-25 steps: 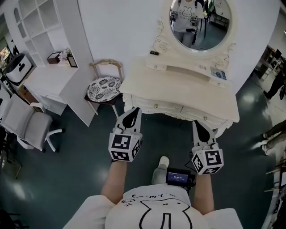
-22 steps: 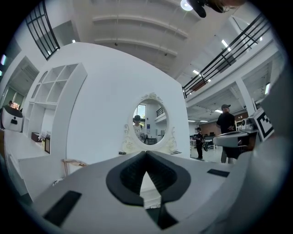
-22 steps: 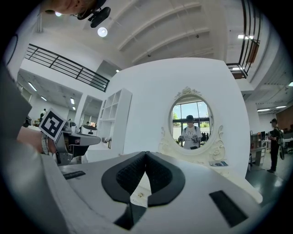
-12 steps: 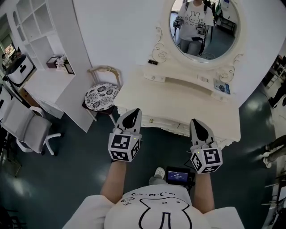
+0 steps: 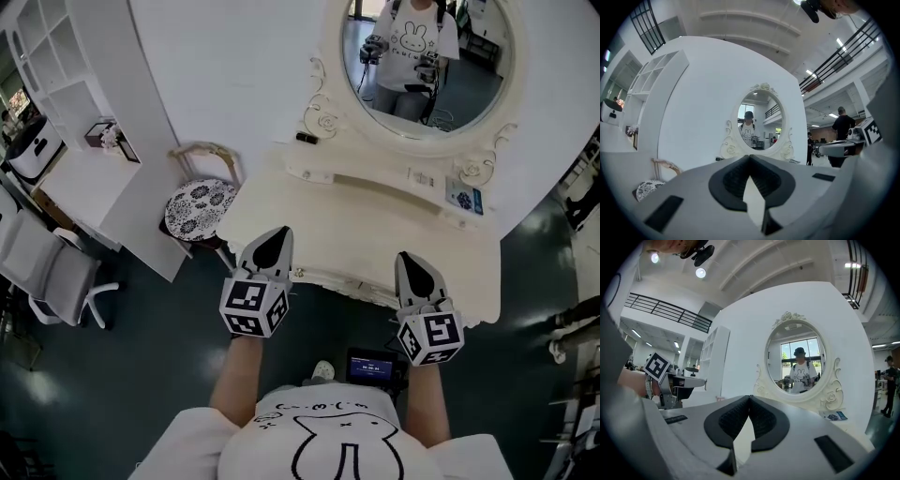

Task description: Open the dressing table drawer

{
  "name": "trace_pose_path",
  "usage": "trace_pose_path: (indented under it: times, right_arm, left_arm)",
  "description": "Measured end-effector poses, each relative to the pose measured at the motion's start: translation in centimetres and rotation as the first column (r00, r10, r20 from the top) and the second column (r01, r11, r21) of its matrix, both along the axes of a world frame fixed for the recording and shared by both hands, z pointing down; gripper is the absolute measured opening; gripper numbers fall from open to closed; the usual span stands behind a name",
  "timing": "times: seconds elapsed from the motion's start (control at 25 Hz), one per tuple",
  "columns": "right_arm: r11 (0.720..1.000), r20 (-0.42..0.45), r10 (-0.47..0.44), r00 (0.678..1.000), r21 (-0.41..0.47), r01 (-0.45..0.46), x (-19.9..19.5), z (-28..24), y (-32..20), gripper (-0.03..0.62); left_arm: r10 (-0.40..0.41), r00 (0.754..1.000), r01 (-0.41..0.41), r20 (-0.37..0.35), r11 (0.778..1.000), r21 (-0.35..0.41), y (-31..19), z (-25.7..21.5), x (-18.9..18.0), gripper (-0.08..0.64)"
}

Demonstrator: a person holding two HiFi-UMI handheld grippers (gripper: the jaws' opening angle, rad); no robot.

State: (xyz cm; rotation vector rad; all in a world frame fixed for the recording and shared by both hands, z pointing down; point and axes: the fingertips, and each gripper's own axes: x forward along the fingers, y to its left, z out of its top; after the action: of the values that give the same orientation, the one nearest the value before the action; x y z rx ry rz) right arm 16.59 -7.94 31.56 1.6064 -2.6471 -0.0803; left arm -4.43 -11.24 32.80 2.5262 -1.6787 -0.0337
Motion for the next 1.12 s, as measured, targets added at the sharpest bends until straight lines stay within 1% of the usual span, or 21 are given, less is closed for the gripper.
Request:
trace_pose_path:
  times: [0.16,0.32,0.52,0.72,0.84,1.04,1.12]
  right_arm:
    - [1.000,0.015,0.005,1.000,-0.016,-0.005,1.2,0.7,-2.1,0.015]
    - [1.000,0.026,0.005,1.000,-0.024,-0.004,1.4,1.5,-3.5,0.015]
    - [0.999,0.034,0.012,0.999,-0.038,-0.010,1.4,1.9,-5.4,0.015]
    - [0.999,0.037,0.024,0.999,-0.047,-0.022,1.0,2.0,-8.2,0.015]
    - [0.998,0.036,0.029,0.999,-0.056,-0.027,0.5,2.2,-10.2,0.015]
    - [0.996,0.037,0.055,0.998,-0.069,-0.052,0.2,2.5,-13.9,0.015]
    - [0.995,0.035,0.070,0.997,-0.076,-0.067,0.2,2.7,-15.3,0.015]
  left_arm:
    - [0.003,1.000,-0.003,0.007,1.000,-0.013,-1.7,0.7,1.1,0.009]
    - [0.004,1.000,-0.003,0.009,1.000,-0.028,-3.1,1.4,1.5,0.008]
    - [-0.009,1.000,0.009,-0.002,0.999,-0.041,-5.2,1.7,1.0,0.008]
    - [0.000,1.000,0.001,0.007,0.998,-0.055,-8.1,2.0,0.4,0.011]
    - [0.012,1.000,-0.011,0.024,0.998,-0.065,-10.3,2.3,0.2,0.041]
    - [0.034,0.999,-0.031,0.039,0.996,-0.085,-14.5,2.9,-0.2,0.067]
    - [0.050,0.998,-0.046,0.034,0.994,-0.094,-16.1,3.3,-0.3,0.101]
